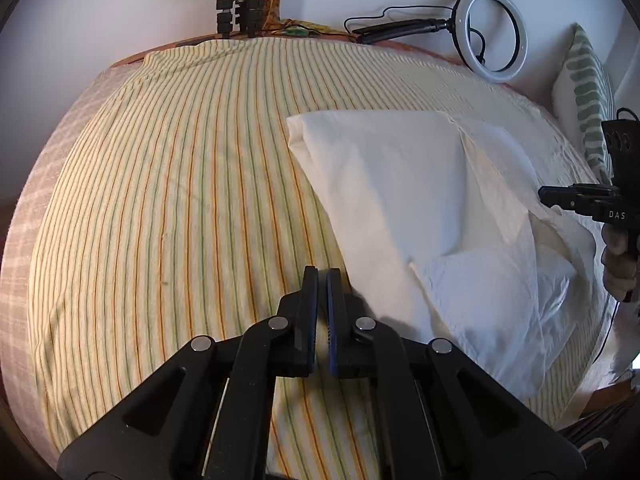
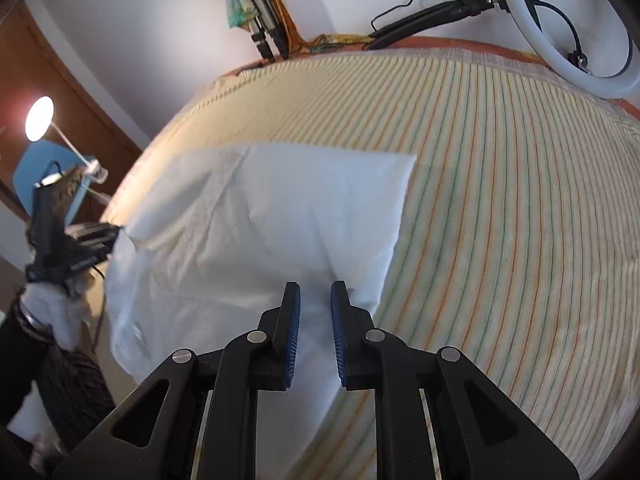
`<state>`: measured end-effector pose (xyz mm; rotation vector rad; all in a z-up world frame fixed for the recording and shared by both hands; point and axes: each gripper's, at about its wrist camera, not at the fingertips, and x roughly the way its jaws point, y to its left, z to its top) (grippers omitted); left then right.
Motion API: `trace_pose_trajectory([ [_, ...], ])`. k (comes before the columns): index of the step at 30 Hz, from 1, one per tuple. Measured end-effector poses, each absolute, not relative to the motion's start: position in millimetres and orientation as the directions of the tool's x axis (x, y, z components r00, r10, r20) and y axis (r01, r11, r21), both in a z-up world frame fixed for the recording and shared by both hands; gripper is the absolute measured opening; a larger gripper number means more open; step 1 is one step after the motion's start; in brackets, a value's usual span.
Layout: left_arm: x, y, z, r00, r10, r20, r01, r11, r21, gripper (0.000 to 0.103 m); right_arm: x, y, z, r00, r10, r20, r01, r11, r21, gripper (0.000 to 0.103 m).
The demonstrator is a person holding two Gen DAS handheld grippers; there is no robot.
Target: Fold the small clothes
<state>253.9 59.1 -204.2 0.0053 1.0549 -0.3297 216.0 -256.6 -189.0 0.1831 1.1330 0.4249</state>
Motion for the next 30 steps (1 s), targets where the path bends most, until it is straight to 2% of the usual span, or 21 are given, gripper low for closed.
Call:
trace_pose_trajectory([
  [4, 248, 70, -195, 0.466, -0.244, -0.85, 0.246, 0.959, -0.14, 0.001, 203, -262, -182, 0.337, 0.398, -0.853, -0.227, 0.914, 0.337, 0.014],
  [6, 243, 81, -186, 0.485, -0.262, -0.834, 0.22, 0.96, -0.174, 0.001, 189, -263, -176, 0.337, 0.375, -0.864, -0.243, 0.921, 0.305, 0.014],
  [10, 239, 97, -164, 0.531, -0.334, -0.779, 0.18, 0.943, -0.281, 0.001, 166, -268, -155, 0.398, 0.402, -0.824, -0.234, 0.914, 0.332, 0.014],
  [14, 232, 80, -148, 0.533, -0.403, -0.744, 0.245, 0.915, -0.32, 0.001, 156, -255, -147, 0.414, 0.416, -0.81, -0.268, 0.906, 0.328, 0.014],
  [18, 231, 56, -163, 0.461, -0.395, -0.795, 0.302, 0.912, -0.278, 0.001, 153, -243, -170, 0.365, 0.385, -0.848, -0.281, 0.914, 0.294, 0.014],
  [20, 229, 51, -177, 0.433, -0.315, -0.845, 0.314, 0.931, -0.186, 0.001, 147, -242, -180, 0.357, 0.353, -0.865, -0.291, 0.922, 0.257, 0.014],
  [21, 229, 52, -182, 0.436, -0.272, -0.858, 0.308, 0.941, -0.142, 0.001, 146, -247, -181, 0.357, 0.356, -0.864, -0.28, 0.923, 0.265, 0.017],
  [22, 230, 58, -185, 0.43, -0.261, -0.864, 0.292, 0.946, -0.141, 0.001, 146, -252, -181, 0.354, 0.366, -0.861, -0.259, 0.922, 0.286, 0.019],
  [24, 228, 73, -180, 0.433, -0.299, -0.85, 0.25, 0.946, -0.206, 0.001, 141, -262, -174, 0.374, 0.379, -0.846, -0.236, 0.921, 0.309, 0.02],
  [25, 225, 77, -173, 0.457, -0.304, -0.836, 0.229, 0.948, -0.219, 0.001, 138, -266, -170, 0.389, 0.382, -0.838, -0.228, 0.921, 0.314, 0.026],
  [26, 221, 79, -165, 0.477, -0.316, -0.82, 0.225, 0.946, -0.233, 0.001, 135, -272, -168, 0.399, 0.393, -0.828, -0.211, 0.918, 0.335, 0.026],
  [28, 209, 76, -149, 0.508, -0.354, -0.785, 0.233, 0.934, -0.27, 0.001, 133, -285, -167, 0.406, 0.448, -0.796, -0.168, 0.893, 0.417, 0.026],
  [30, 194, 61, -137, 0.495, -0.446, -0.746, 0.278, 0.894, -0.35, 0.001, 134, -295, -171, 0.411, 0.483, -0.773, -0.121, 0.869, 0.479, 0.027],
])
